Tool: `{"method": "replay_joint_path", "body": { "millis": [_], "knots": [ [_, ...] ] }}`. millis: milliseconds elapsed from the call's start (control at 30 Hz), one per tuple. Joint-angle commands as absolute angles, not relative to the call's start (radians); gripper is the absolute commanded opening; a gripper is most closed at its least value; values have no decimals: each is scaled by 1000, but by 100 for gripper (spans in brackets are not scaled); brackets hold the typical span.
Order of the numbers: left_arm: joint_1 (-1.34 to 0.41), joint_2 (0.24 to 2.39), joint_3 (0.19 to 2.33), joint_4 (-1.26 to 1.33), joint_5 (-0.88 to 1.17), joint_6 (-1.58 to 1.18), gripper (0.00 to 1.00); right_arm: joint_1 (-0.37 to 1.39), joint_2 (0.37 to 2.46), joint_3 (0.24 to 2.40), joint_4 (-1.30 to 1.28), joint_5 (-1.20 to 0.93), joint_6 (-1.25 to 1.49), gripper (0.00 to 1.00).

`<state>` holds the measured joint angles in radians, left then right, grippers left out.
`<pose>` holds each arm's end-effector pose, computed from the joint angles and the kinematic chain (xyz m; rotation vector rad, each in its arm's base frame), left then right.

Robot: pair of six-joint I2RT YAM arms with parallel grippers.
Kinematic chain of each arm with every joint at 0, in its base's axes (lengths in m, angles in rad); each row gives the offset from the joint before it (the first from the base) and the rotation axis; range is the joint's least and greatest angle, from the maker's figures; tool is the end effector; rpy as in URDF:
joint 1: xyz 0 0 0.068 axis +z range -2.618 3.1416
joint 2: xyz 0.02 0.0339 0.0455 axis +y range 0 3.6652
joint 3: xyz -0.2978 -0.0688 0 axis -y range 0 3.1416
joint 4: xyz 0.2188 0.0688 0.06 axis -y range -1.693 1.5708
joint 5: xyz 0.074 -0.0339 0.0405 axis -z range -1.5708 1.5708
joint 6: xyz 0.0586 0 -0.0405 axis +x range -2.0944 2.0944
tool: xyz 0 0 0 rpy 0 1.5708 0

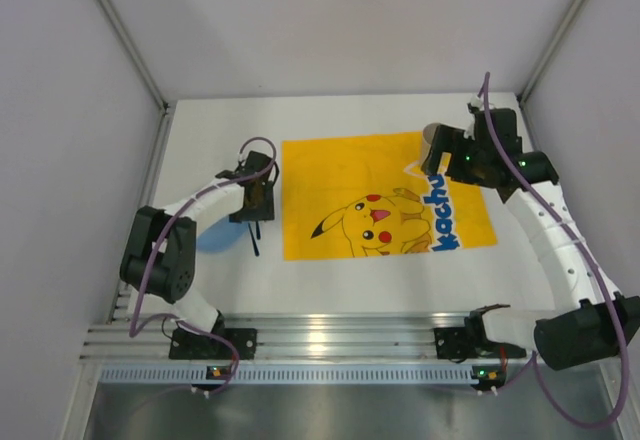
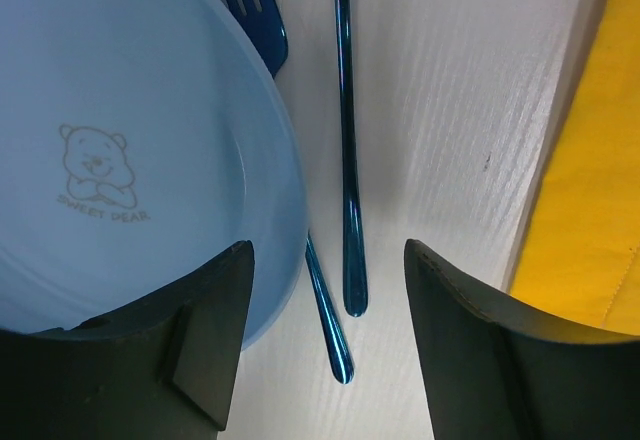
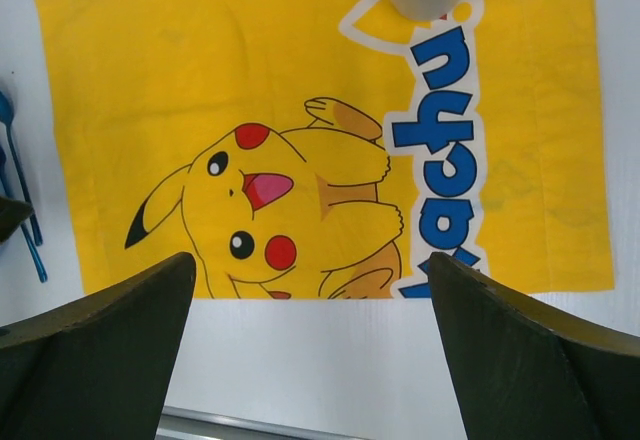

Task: Set the dinner table for one person

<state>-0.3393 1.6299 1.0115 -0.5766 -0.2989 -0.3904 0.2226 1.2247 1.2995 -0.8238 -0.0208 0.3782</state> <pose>0.2871 -0.0830 0.2119 -0.1452 2.6772 0.1952 0.2238 0.0519 0.3795 0.1715 2.3360 0.3253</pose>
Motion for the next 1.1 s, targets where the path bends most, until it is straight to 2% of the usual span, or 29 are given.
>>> {"method": "replay_joint_path", "body": {
  "millis": [0, 133, 367, 467, 533, 767, 1067],
  "knots": [
    [-321, 1638, 1057, -512, -311, -373, 67, 239, 1181, 1289, -844, -8, 353, 100],
    [-292, 1654, 1055, -505, -305, -365, 62, 236, 1180, 1287, -848, -5, 344, 100],
    [-232, 1652, 1037, -471, -267, -342, 49, 239, 1196, 1292, -847, 28, 336, 100],
    [-222, 1675, 1032, -460, -253, -336, 36, 238, 1209, 1295, -850, 32, 331, 100],
    [-221, 1687, 1032, -453, -245, -336, 23, 238, 1210, 1299, -853, 35, 328, 100],
    [-221, 1727, 1045, -446, -227, -333, 0, 239, 1209, 1292, -859, 46, 325, 100],
    [-276, 1660, 1244, -635, -350, -292, 0, 238, 1181, 1278, -854, 46, 327, 100]
  ]
}}
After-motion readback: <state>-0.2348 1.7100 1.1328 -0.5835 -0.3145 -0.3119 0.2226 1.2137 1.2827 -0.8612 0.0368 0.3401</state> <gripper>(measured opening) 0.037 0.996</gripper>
